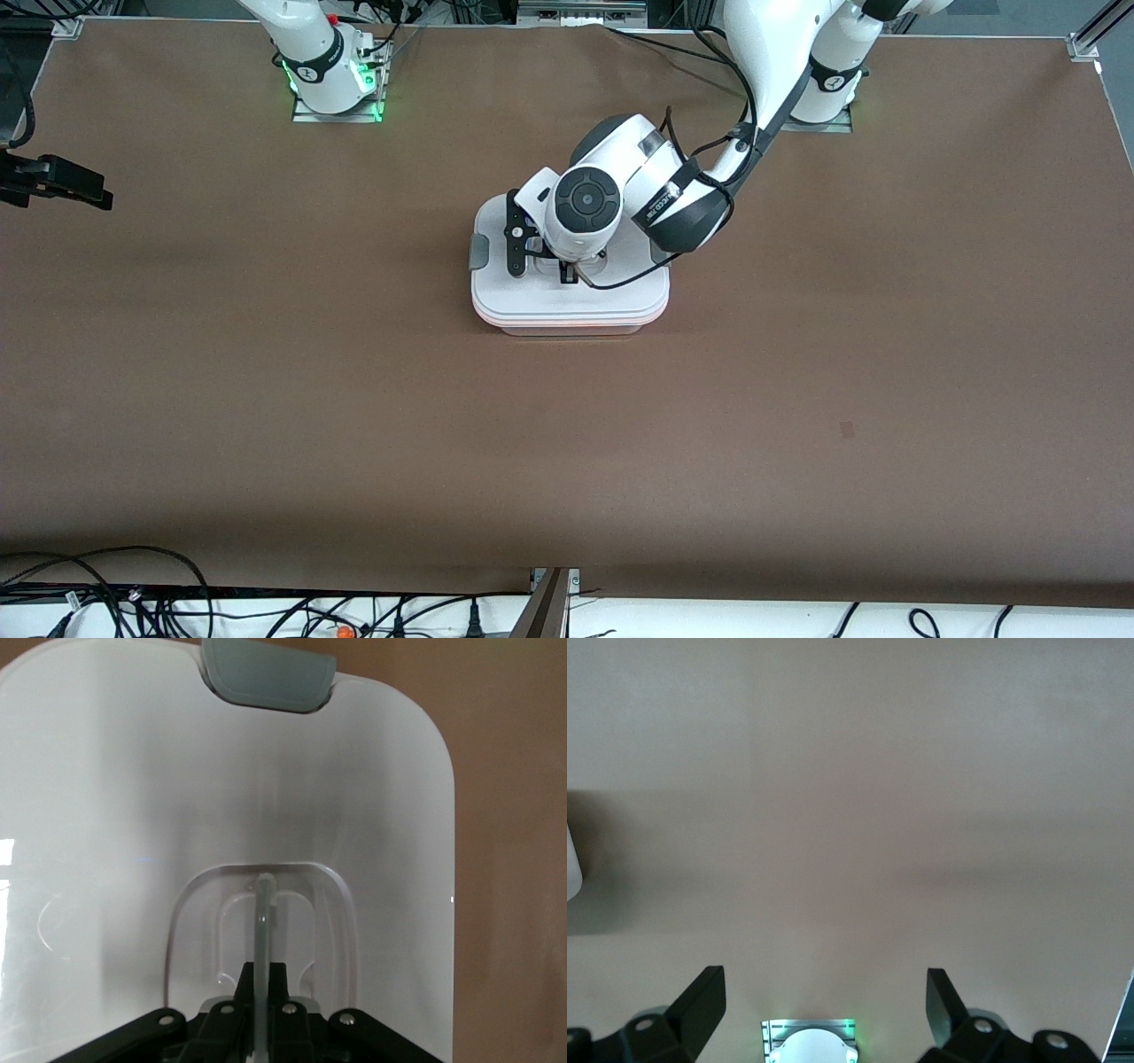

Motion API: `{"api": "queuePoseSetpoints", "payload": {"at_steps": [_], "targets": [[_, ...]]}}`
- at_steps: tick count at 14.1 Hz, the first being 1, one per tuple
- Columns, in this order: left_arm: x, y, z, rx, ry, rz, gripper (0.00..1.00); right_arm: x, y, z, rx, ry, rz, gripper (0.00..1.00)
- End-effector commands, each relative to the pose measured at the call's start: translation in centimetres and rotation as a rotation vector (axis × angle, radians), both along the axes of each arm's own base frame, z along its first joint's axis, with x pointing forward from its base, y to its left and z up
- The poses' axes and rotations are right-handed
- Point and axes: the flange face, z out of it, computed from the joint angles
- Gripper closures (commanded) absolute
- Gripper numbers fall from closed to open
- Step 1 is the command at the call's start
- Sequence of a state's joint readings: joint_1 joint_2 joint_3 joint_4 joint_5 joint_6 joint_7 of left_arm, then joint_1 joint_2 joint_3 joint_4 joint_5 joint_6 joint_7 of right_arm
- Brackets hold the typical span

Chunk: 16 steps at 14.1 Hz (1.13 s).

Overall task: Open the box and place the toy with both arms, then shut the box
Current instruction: 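Press the white lid down onto the tub with the left gripper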

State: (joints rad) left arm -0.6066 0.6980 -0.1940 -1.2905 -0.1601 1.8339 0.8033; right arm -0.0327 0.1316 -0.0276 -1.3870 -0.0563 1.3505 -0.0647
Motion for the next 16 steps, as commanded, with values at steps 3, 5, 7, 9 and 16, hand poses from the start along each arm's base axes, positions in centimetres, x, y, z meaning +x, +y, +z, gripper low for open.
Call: {"api": "queuePoseSetpoints", "payload": {"at_steps": [3,5,7,9,16], "targets": [[0.93,-0.59,0.26,-0.027,-0.048,0.002,1.00,-0.60,0.69,0.22,0.011,0.006,-0.001,0.00],[1.16,-0.37,0.25,-0.020,-0.059,-0.004,1.00,-0.61,0.63,0.22,0.013,0.006,-0.003,0.00],[1.17,-0.33,0.34,-0.017,-0.061,-0.004,1.00,-0.60,0.76,0.28,0.023,0.004,-0.002,0.00],[1.12,-0.42,0.52,-0.016,-0.063,0.004,1.00,-0.60,0.68,0.28,0.023,0.003,-0.003,0.00],[0.96,-0.57,0.35,-0.011,-0.061,0.012,1.00,-0.59,0.95,0.28,0.039,0.003,-0.001,0.00]]}}
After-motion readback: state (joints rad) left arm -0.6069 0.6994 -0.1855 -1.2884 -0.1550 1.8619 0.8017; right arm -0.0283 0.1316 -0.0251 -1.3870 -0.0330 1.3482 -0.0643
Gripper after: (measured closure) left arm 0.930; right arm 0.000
